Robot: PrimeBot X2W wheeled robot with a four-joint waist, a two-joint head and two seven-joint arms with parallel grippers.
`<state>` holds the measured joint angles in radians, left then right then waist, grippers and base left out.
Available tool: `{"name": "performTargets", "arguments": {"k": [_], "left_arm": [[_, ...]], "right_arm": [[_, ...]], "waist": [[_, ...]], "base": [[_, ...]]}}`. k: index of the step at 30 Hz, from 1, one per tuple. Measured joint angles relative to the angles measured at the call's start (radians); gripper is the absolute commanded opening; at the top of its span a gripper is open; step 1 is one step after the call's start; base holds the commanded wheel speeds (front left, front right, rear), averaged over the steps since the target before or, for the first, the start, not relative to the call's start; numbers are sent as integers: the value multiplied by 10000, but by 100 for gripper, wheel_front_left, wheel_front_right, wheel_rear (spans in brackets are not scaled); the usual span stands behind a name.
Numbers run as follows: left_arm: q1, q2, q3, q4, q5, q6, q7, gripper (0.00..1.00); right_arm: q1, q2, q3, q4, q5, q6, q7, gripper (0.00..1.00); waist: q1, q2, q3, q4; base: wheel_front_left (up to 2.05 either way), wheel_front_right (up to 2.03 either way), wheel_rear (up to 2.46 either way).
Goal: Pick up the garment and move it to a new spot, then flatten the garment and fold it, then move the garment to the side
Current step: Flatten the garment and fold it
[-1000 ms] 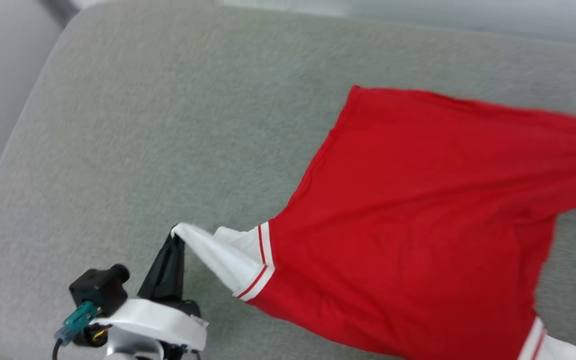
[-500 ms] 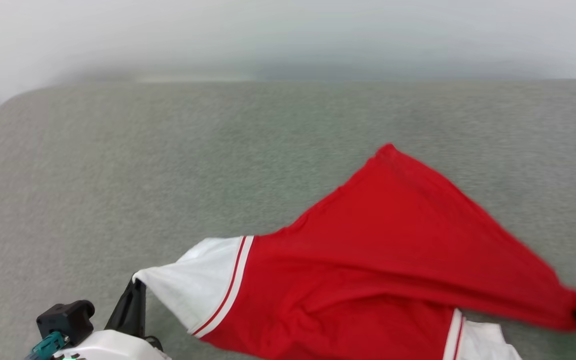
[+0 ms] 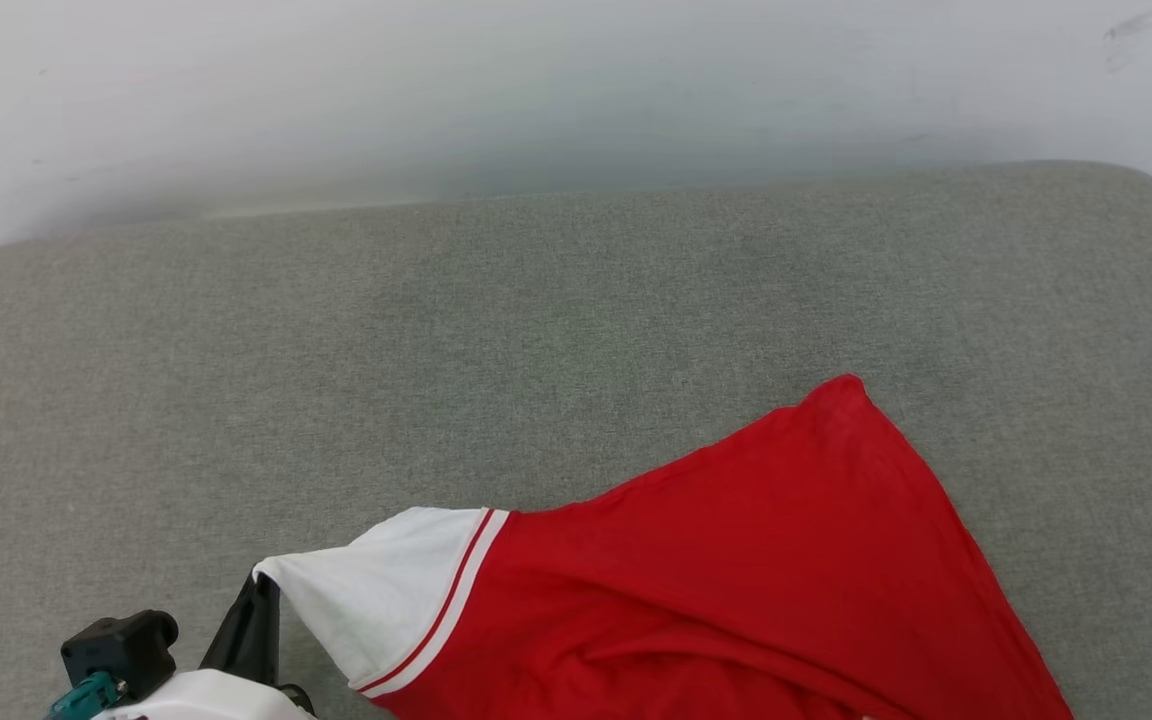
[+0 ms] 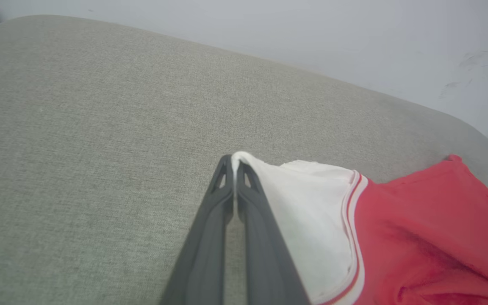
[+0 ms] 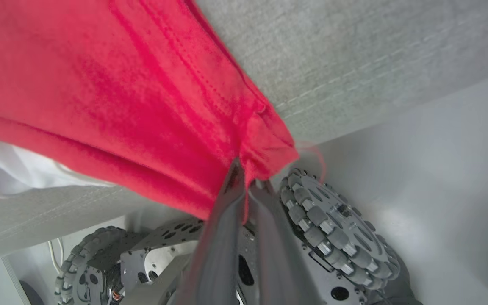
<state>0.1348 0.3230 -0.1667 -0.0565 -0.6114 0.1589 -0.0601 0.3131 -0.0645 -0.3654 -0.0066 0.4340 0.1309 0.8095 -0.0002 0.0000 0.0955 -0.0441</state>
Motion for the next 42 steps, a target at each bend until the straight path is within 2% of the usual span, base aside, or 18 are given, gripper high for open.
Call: {"name": "performTargets", "arguments": {"k": [4, 7, 8, 9, 12, 15, 17, 20, 25, 29, 33, 34, 42], "left_arm": [[-12, 23, -36, -100, 2, 17, 59, 0], [-88, 44, -88, -184, 17, 40, 104, 0], [-171, 48, -132, -267, 29, 40, 132, 0], [-199, 54, -140, -313, 38, 40, 134, 0], [-318, 69, -184, -454, 100, 63, 167, 0], [-503, 94, -270, -646, 182, 82, 178, 0], [-639, 107, -343, -744, 268, 82, 180, 0], [-909, 92, -506, -897, 357, -2, 205, 0], [-1492, -44, -784, -999, 479, -134, 136, 0], [-1929, -151, -920, -974, 552, -268, 8, 0], [-2233, -288, -1066, -895, 596, -372, -186, 0], [-2479, -364, -1116, -763, 612, -460, -314, 0], [-2682, -431, -1172, -401, 593, -594, -502, 0]], "right_arm": [[-81, 96, -69, -96, 228, 0, -1524, 100], [-626, 104, -219, -86, 217, 0, -3467, 100], [-1025, 136, -221, 61, 245, 0, -4744, 100], [-1254, 128, -161, 171, 215, -2, -5275, 100], [-1966, -56, 107, 704, 59, 0, -6427, 100], [-2866, -523, 610, 1384, 150, 0, -6872, 100], [-3543, -876, 1129, 1887, 276, 0, -6811, 100], [-4588, -1641, 2197, 2487, 675, 0, -6029, 100], [-6187, -3076, 3632, 3007, 1317, 0, -3864, 100], [-7380, -3875, 4633, 3114, 1622, 0, -2219, 100], [-8411, -4341, 5624, 3183, 1657, 0, -1394, 100], [-8962, -4546, 6238, 3475, 1730, 0, -1055, 100], [-9745, -4826, 7265, 4537, 2437, -4, -121, 100]], "waist": [[0, 0, 62, -28], [1, 0, 127, -40], [1, 0, 166, -22], [0, 0, 197, -12], [1, 0, 306, 40], [1, 0, 487, 117], [1, 0, 637, 180], [2, 0, 884, 320], [3, 0, 1352, 688], [3, 0, 1787, 963], [3, 0, 2263, 1198], [4, 0, 2616, 1347], [3, 0, 3083, 1575]], "base": [[0, 0, 0], [0, 0, 0], [0, 0, 0], [0, 0, 0], [0, 0, 0], [0, 0, 0], [0, 0, 0], [0, 0, 0], [0, 0, 0], [0, 0, 0], [0, 0, 0], [0, 0, 0], [0, 0, 0]]}}
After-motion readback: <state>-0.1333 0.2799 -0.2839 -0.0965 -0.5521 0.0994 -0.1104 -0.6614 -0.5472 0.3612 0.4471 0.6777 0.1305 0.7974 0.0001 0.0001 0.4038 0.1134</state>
